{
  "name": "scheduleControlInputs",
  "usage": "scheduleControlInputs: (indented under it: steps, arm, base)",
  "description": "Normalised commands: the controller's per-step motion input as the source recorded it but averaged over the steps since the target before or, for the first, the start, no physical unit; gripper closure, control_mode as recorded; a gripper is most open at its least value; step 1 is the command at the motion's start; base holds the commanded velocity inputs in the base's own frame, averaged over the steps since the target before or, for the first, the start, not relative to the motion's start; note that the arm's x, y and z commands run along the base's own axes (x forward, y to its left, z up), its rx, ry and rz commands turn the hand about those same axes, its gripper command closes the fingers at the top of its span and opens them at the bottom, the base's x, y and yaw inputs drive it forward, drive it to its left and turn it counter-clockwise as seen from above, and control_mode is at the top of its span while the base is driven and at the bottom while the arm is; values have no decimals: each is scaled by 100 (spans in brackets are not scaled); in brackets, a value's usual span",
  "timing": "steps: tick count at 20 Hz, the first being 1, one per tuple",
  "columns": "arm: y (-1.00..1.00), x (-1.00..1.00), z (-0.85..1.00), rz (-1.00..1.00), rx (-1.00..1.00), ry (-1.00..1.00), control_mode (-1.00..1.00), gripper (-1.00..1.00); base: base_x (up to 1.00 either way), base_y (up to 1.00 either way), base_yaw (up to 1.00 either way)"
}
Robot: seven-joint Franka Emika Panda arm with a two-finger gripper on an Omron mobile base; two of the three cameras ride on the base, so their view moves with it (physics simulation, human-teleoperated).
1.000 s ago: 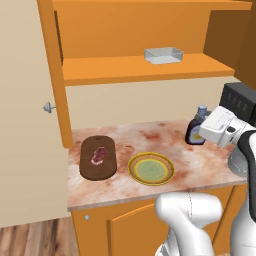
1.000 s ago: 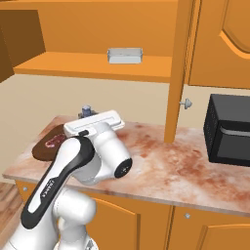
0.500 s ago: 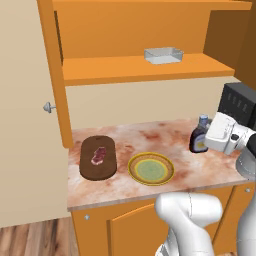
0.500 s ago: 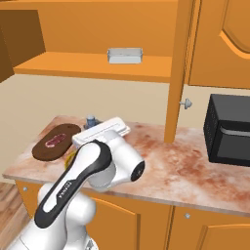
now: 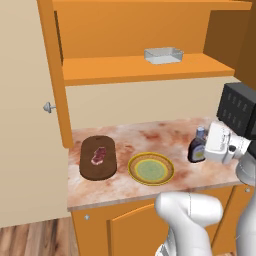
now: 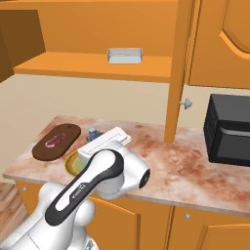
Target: Pick the steak from the plate and place it on the cutting board. Then pick the condiment bottle from the cabinet and place it next to the cutting board.
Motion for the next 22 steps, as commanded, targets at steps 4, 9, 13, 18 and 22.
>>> scheduleControlInputs:
  steps: [4,9,13,18,22]
  arm:
    - [-5,12,-35,3,0,-10,-100,100]
    - [-17,1,-29,1,0,-16,-100,100]
    - [-27,0,-19,0,0,-11,-100,100]
    - [-24,0,-4,0,-1,-3,-100,100]
    - [-19,1,-6,0,-4,0,-100,100]
  base:
    - [0,0,0]
    - [0,0,0]
    - [0,0,0]
    - [0,0,0]
    - [0,0,0]
